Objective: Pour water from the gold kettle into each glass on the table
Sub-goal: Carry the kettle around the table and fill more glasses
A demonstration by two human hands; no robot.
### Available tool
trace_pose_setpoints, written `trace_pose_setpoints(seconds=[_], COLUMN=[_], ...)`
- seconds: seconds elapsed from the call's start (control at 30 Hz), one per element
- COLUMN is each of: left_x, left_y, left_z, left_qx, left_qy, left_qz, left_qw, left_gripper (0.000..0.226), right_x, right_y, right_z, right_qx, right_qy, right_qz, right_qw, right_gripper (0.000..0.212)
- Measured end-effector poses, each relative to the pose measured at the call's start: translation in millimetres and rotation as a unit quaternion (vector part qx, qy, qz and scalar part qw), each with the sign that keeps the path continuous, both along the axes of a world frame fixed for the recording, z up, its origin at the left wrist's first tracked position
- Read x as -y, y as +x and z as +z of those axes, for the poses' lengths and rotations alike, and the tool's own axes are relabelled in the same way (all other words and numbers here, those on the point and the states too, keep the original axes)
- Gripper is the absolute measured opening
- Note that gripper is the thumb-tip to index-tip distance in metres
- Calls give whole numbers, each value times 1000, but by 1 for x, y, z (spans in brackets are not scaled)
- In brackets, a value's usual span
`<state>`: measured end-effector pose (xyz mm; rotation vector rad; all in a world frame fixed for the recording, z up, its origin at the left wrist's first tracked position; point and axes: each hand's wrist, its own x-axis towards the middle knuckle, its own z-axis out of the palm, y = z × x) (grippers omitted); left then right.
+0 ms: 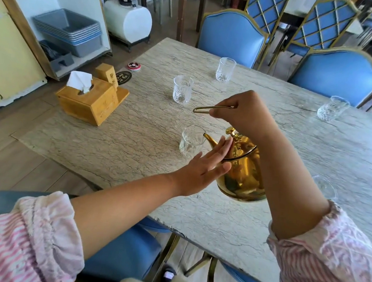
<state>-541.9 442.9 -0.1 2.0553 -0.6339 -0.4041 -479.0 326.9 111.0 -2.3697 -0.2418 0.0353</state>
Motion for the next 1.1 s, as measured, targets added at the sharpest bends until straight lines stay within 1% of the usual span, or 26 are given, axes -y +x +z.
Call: trace_pose_setpoints(seconds=[0.1, 0.37, 0.53, 0.73, 1.1], left_x=[1, 5, 6, 7, 8], left_y=[-1, -4, -6, -8, -9], left_z=[1, 7, 9, 14, 18], left_qx=[17, 20, 23, 21, 32], left_qy=[7, -12, -13, -17, -40], left_qz=[5, 7, 3, 7, 11], left_qw=[1000, 1000, 1000, 1000, 999], left_gripper=[75, 72, 65, 58, 67], right_x=[1, 1, 1, 0, -2], right_y=[-1, -3, -5, -7, -12], right_z=[4, 13, 16, 21, 35], right_qx=[3, 11, 10, 13, 12], right_qy=[-3, -19, -29, -41, -44], right_qz=[1, 7, 7, 18, 33], right_qw=[1000, 1000, 1000, 999, 998], right_gripper=[21, 21, 18, 19, 19])
